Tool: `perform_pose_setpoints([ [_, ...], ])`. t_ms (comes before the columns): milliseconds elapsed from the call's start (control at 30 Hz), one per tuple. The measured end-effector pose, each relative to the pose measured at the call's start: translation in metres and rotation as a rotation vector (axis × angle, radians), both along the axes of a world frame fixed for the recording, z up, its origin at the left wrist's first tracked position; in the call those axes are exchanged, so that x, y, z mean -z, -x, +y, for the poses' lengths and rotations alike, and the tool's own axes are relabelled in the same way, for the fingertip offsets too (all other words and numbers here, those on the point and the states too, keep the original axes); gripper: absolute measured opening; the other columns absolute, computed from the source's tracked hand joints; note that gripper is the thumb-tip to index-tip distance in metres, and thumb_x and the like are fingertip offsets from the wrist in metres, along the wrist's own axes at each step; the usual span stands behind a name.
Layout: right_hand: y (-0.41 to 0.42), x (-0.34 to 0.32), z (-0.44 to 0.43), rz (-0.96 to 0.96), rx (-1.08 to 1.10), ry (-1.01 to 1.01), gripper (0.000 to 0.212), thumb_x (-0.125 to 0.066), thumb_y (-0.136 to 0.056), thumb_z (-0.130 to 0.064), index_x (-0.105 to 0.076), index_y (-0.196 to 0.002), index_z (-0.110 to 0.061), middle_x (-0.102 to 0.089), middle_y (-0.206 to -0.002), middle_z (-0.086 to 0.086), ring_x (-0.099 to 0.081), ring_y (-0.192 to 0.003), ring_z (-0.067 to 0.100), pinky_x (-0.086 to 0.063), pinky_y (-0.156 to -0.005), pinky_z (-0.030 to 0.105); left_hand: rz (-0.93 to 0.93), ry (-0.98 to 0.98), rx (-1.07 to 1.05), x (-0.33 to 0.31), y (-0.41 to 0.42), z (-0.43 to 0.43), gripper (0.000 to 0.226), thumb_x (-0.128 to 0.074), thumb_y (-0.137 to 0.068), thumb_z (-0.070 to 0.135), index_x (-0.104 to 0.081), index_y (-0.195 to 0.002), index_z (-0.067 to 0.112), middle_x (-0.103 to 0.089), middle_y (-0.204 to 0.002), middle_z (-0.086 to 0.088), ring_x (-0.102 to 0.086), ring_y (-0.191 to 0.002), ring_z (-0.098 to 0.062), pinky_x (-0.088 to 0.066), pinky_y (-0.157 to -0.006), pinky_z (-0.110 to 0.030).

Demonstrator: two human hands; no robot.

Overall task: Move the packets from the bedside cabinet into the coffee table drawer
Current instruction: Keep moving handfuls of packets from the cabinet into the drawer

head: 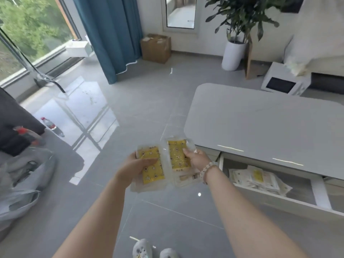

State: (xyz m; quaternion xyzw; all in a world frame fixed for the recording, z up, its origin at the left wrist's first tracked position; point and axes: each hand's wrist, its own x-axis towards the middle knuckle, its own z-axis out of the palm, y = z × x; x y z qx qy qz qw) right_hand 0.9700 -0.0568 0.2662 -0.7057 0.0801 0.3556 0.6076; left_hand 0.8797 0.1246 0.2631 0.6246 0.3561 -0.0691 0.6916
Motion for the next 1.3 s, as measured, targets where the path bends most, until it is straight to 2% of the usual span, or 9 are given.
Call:
perform_pose_setpoints([
  [167, -0.019, -0.020, -0.041, -0.018, 0.118, 0.004, 0.029, -0.055, -0.095, -0.026, -0.057, -0.117, -0.008, -0.060, -0.104, 0.003, -0.056, -0.083, 0.011, -0.037, -0.050, 0.011, -0.046, 0.002, 0.123, -0.016, -0.047, -0.028, 0.036, -0.072, -0.078, 0.004, -0.062, -0.112, 0.006, -0.070, -0.106, -0.016, -0.068, -0.094, -0.033, -0.056, -0.081, -0.043],
  [333, -0.032, -0.030, -0.088, -0.002, 0.298, -0.023, 0.017, -0.053, -0.096, -0.022, -0.052, -0.111, -0.014, -0.056, -0.102, -0.001, -0.058, -0.080, 0.012, -0.040, -0.040, 0.009, -0.054, -0.017, 0.287, -0.022, -0.095, -0.071, 0.024, -0.071, -0.080, 0.003, -0.064, -0.101, 0.009, -0.071, -0.098, -0.011, -0.070, -0.084, -0.026, -0.059, -0.071, -0.036],
  [467, -0.046, -0.024, -0.126, -0.006, 0.408, 0.036, 0.038, -0.053, -0.096, -0.028, -0.048, -0.129, -0.009, -0.056, -0.114, 0.002, -0.052, -0.100, 0.018, -0.040, -0.071, 0.019, -0.035, -0.027, 0.426, -0.019, -0.136, -0.107, 0.024, -0.072, -0.079, 0.005, -0.065, -0.102, 0.008, -0.072, -0.099, -0.012, -0.070, -0.089, -0.029, -0.056, -0.078, -0.041],
  [533, -0.056, -0.018, -0.145, 0.001, 0.472, 0.051, 0.040, -0.053, -0.096, -0.028, -0.047, -0.129, -0.007, -0.056, -0.120, 0.004, -0.051, -0.103, 0.019, -0.037, -0.077, 0.023, -0.022, -0.033, 0.487, -0.015, -0.158, -0.127, 0.023, -0.073, -0.078, 0.006, -0.066, -0.100, 0.009, -0.072, -0.099, -0.012, -0.070, -0.089, -0.029, -0.056, -0.077, -0.040],
  [667, -0.085, -0.002, -0.182, 0.025, 0.595, 0.063, 0.038, -0.053, -0.096, -0.027, -0.050, -0.128, -0.006, -0.058, -0.125, 0.010, -0.051, -0.096, 0.017, -0.038, -0.062, 0.020, -0.009, -0.037, 0.598, 0.001, -0.212, -0.170, 0.027, -0.073, -0.079, 0.007, -0.064, -0.104, 0.009, -0.072, -0.097, -0.010, -0.070, -0.083, -0.024, -0.057, -0.064, -0.032],
  [767, -0.112, 0.009, -0.206, 0.043, 0.662, 0.098, 0.037, -0.054, -0.095, -0.028, -0.050, -0.126, -0.007, -0.059, -0.117, 0.004, -0.055, -0.103, 0.020, -0.040, -0.073, 0.022, 0.022, -0.028, 0.661, 0.014, -0.253, -0.199, 0.031, -0.075, -0.078, 0.008, -0.064, -0.106, 0.010, -0.072, -0.100, -0.010, -0.070, -0.087, -0.025, -0.057, -0.069, -0.034],
  [933, -0.151, 0.020, -0.240, 0.095, 0.729, 0.126, 0.027, -0.051, -0.097, -0.028, -0.058, -0.118, -0.013, -0.058, -0.098, -0.001, -0.052, -0.074, 0.005, -0.037, -0.055, 0.014, 0.052, 0.000, 0.765, 0.031, -0.314, -0.245, 0.025, -0.074, -0.079, 0.008, -0.064, -0.101, 0.013, -0.071, -0.096, -0.006, -0.069, -0.078, -0.019, -0.055, -0.059, -0.027],
  [1100, -0.173, 0.034, -0.272, 0.141, 0.784, 0.218, 0.030, -0.050, -0.097, -0.032, -0.061, -0.116, -0.012, -0.064, -0.101, 0.002, -0.052, -0.074, 0.005, -0.041, -0.062, 0.024, 0.084, 0.029, 0.855, 0.057, -0.357, -0.291, 0.032, -0.074, -0.079, 0.007, -0.063, -0.109, 0.007, -0.070, -0.102, -0.010, -0.069, -0.085, -0.024, -0.056, -0.068, -0.032],
  [1300, -0.180, 0.058, -0.306, 0.202, 0.854, 0.261, 0.017, -0.049, -0.097, -0.028, -0.059, -0.106, -0.017, -0.060, -0.078, -0.011, -0.053, -0.067, -0.001, -0.038, -0.047, 0.013, 0.133, 0.070, 0.911, 0.089, -0.367, -0.333, 0.021, -0.073, -0.080, 0.006, -0.063, -0.096, 0.014, -0.069, -0.092, -0.004, -0.066, -0.078, -0.017, -0.053, -0.062, -0.025],
])
